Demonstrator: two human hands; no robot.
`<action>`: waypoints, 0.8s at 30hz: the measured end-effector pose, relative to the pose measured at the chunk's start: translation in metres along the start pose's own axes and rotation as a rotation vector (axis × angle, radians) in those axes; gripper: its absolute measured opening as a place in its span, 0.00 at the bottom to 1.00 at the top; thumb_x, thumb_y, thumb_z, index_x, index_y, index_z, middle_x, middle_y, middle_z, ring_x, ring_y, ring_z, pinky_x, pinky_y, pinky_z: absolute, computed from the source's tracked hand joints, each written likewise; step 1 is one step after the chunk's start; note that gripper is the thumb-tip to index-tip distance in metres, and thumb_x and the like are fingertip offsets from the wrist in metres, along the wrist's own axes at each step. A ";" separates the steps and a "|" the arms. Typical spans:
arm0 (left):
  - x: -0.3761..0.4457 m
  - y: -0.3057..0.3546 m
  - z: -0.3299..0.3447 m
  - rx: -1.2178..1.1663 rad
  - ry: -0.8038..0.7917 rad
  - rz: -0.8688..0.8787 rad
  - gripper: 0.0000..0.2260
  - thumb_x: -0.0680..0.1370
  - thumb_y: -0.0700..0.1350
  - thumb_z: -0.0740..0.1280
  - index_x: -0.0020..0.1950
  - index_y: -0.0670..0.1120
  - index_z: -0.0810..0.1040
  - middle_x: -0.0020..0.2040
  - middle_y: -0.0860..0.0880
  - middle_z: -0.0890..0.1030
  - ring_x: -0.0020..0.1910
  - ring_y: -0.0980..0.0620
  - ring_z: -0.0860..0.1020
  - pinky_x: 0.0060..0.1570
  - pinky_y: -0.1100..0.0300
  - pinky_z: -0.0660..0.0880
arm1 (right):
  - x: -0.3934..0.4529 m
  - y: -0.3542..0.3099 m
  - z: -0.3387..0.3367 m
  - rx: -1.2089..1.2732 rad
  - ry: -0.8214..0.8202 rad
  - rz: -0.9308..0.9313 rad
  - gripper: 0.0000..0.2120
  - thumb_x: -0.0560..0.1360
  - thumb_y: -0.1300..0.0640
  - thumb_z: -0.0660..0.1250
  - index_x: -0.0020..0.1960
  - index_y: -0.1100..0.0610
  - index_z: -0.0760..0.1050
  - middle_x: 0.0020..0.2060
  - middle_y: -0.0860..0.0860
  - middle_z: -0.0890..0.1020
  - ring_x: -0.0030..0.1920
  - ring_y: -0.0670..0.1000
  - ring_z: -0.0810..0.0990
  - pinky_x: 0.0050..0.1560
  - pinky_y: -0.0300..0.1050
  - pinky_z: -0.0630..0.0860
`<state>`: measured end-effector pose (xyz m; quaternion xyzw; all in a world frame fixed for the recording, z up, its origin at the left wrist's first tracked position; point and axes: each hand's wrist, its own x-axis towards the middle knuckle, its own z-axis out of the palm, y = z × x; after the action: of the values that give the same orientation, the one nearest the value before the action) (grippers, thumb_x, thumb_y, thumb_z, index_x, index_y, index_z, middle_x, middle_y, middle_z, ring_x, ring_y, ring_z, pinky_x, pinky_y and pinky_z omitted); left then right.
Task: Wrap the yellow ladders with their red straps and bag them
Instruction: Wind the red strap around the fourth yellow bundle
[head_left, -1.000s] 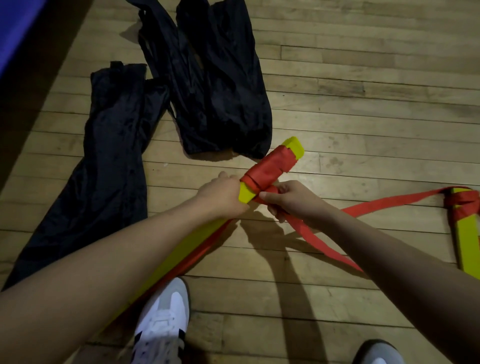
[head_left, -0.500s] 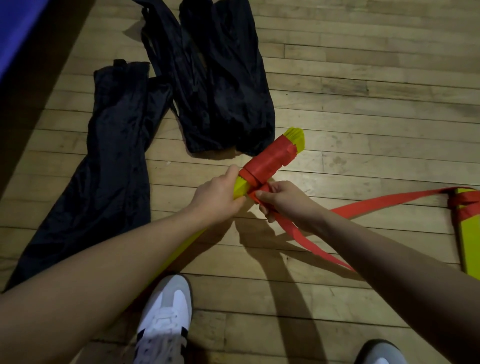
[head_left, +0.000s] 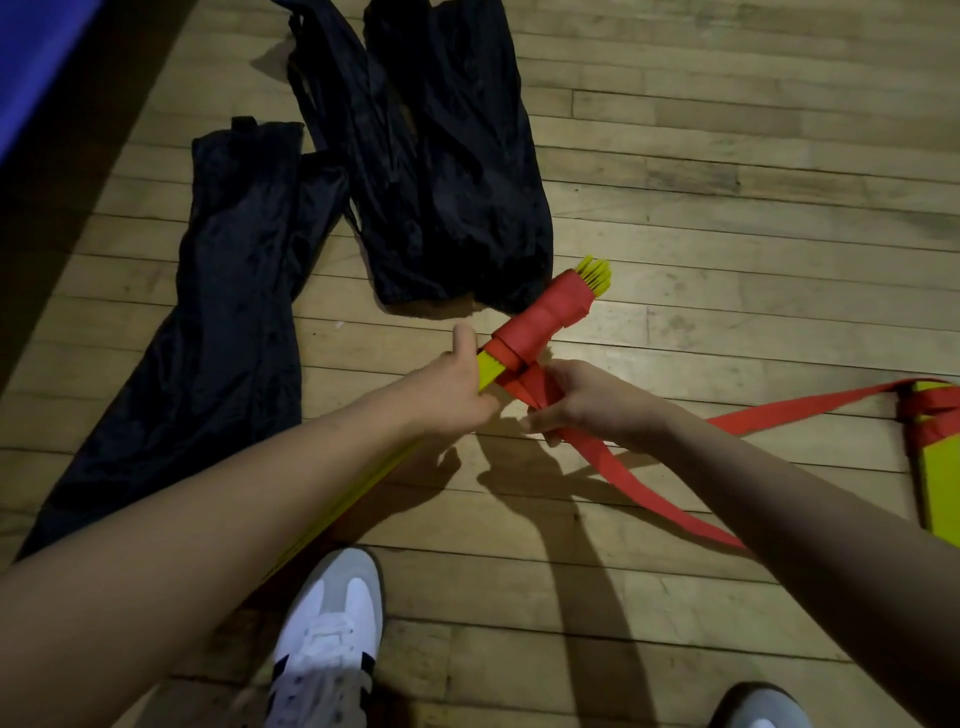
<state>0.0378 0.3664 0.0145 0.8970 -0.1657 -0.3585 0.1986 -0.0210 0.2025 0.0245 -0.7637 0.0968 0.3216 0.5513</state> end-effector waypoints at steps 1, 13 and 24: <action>0.002 -0.001 -0.001 -0.007 -0.054 -0.025 0.17 0.78 0.43 0.63 0.56 0.47 0.53 0.40 0.44 0.72 0.32 0.48 0.73 0.30 0.57 0.69 | 0.000 0.002 0.000 0.013 0.016 0.004 0.09 0.73 0.68 0.70 0.51 0.65 0.72 0.35 0.56 0.76 0.31 0.48 0.78 0.35 0.42 0.77; -0.002 -0.003 0.011 0.271 0.323 0.057 0.26 0.72 0.52 0.71 0.65 0.45 0.65 0.59 0.45 0.69 0.55 0.45 0.73 0.46 0.56 0.68 | 0.004 0.010 0.004 0.177 0.057 -0.007 0.04 0.78 0.66 0.63 0.50 0.67 0.75 0.36 0.57 0.82 0.32 0.51 0.79 0.38 0.43 0.76; -0.002 -0.002 -0.006 0.094 0.047 0.031 0.23 0.73 0.51 0.70 0.55 0.46 0.58 0.43 0.48 0.75 0.40 0.48 0.76 0.37 0.56 0.70 | 0.006 0.011 0.002 0.256 0.056 0.020 0.10 0.80 0.65 0.61 0.56 0.73 0.73 0.40 0.60 0.82 0.33 0.53 0.80 0.42 0.49 0.75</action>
<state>0.0405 0.3700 0.0188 0.9108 -0.1916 -0.3260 0.1656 -0.0229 0.2013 0.0117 -0.6946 0.1601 0.2907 0.6382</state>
